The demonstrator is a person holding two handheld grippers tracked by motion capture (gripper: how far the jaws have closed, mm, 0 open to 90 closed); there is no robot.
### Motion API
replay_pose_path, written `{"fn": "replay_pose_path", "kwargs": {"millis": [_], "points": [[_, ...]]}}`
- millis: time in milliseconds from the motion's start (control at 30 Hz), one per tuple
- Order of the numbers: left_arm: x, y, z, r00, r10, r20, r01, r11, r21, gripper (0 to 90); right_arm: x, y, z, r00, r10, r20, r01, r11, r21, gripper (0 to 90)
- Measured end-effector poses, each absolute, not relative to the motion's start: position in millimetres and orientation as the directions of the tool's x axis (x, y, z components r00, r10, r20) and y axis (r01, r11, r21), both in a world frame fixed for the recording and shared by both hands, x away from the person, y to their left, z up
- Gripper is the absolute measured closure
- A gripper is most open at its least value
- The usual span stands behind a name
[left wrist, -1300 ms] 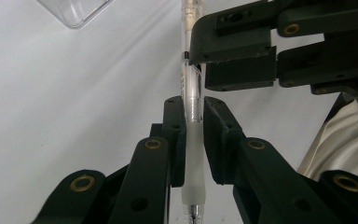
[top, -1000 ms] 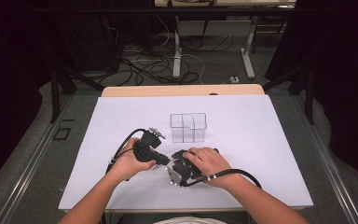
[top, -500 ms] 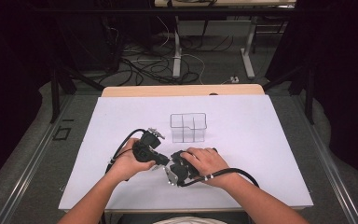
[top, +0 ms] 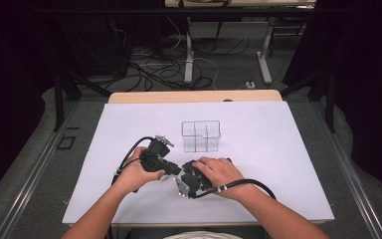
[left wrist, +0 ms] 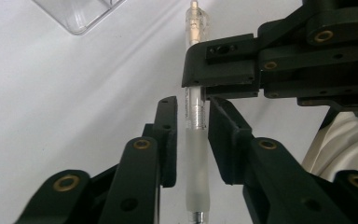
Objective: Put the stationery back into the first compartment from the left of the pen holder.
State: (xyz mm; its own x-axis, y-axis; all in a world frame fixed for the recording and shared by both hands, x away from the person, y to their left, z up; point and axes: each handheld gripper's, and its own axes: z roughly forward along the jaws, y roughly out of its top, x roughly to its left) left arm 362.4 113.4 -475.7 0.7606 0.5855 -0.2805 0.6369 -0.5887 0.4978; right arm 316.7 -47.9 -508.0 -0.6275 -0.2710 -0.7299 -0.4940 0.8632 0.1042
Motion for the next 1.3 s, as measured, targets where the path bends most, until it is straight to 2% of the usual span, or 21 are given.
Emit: {"fn": "replay_pose_path", "kwargs": {"millis": [367,500,633,1033,1300], "points": [[370,138,-466,0.736,0.633,-0.242,0.633,-0.517,0.576,56.1,319,-48,-508,-0.614,-0.255,-0.747,-0.502,0.856,0.121,79.7],[374,148,-465,0.713,0.669,-0.207,0.622,-0.468,0.628,47.5,319,-48,-506,-0.62,-0.238,-0.747,-0.494,0.859,0.136,79.7],[379,160,-464,0.697,0.694,-0.178,0.618,-0.457,0.639,40.0,321,-50,-503,-0.635,-0.217,-0.741,-0.484,0.86,0.163,79.7],[394,197,-471,0.584,0.808,-0.074,0.622,-0.387,0.681,31.1,330,-56,-485,-0.703,-0.068,-0.708,-0.407,0.855,0.322,79.7],[397,211,-474,0.508,0.856,-0.096,0.673,-0.325,0.665,28.6,341,-59,-470,-0.755,0.039,-0.655,-0.336,0.834,0.438,79.7]]}}
